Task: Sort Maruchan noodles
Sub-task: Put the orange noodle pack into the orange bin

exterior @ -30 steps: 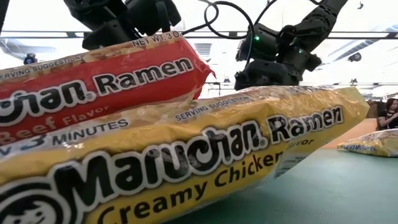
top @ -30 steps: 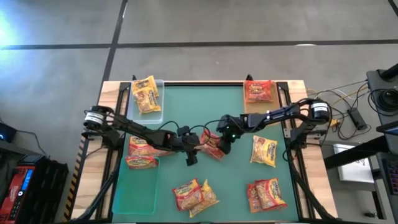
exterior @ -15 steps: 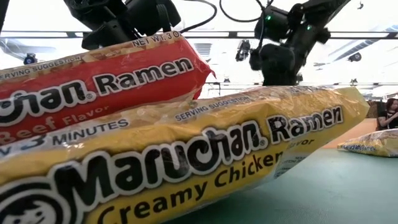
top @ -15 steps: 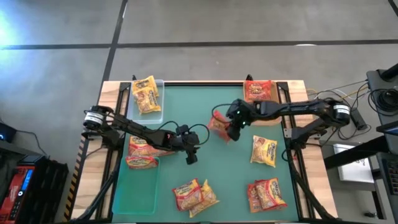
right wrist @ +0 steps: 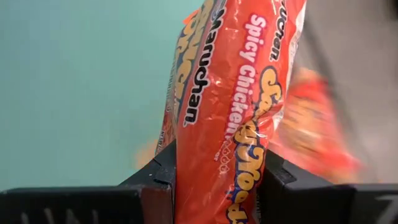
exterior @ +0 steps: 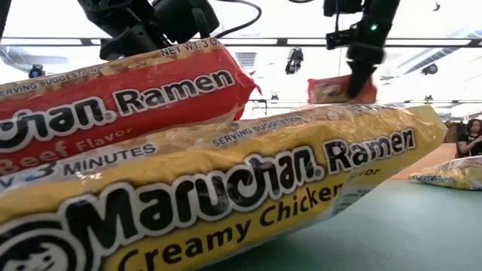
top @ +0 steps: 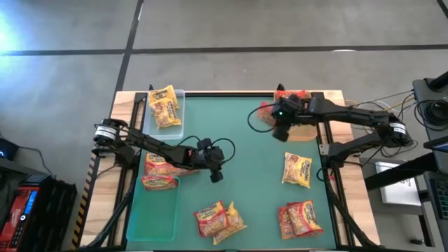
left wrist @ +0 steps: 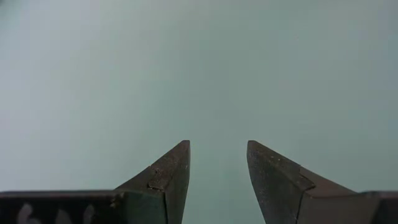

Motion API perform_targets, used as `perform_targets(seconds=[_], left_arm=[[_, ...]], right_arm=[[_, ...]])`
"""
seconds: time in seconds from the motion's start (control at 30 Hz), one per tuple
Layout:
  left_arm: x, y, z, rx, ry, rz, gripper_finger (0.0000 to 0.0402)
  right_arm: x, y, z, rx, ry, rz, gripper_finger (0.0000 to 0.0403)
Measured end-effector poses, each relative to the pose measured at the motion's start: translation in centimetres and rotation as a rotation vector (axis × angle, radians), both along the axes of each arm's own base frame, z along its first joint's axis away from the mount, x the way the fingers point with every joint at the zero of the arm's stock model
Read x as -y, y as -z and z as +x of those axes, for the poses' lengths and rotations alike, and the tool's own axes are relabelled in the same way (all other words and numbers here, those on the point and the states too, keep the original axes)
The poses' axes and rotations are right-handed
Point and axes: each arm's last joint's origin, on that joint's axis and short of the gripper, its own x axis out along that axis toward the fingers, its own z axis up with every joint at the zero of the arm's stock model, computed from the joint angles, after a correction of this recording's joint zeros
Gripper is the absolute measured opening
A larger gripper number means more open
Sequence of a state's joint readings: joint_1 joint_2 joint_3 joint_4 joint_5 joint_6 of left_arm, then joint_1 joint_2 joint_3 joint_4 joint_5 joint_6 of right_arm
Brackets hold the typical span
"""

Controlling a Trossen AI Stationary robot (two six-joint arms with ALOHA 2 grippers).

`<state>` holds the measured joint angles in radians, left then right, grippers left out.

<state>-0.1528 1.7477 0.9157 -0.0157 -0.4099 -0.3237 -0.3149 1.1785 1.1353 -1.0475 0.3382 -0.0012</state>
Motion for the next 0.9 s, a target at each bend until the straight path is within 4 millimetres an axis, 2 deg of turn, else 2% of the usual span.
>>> perform_targets(seconds=[0.2,0.37,0.47,0.6,0.9], left_arm=[[0.0,0.0,0.0,0.001,0.0,0.0,0.0142],[0.0,0.0,0.0,0.004,0.0,-0.001,0.0142],[0.0,0.0,0.0,0.005,-0.002,-0.002,0.0142],[0.0,0.0,0.0,0.005,-0.001,-0.002,0.0142],[-0.1,0.0,0.1,0.001,0.01,0.011,0.0142]], right_arm=[[0.3,-1.2,-1.7,-0.335,-0.133,-0.203,0.011],[0.8,-0.2,-2.1,-0.478,-0.332,-0.181,0.0111],[1.4,1.0,-2.4,-0.549,-0.364,-0.159,0.0111],[2.4,2.5,-3.0,-0.582,-0.332,-0.132,0.0111],[4.7,4.5,-3.2,-0.452,-0.148,-0.168,0.0124]])
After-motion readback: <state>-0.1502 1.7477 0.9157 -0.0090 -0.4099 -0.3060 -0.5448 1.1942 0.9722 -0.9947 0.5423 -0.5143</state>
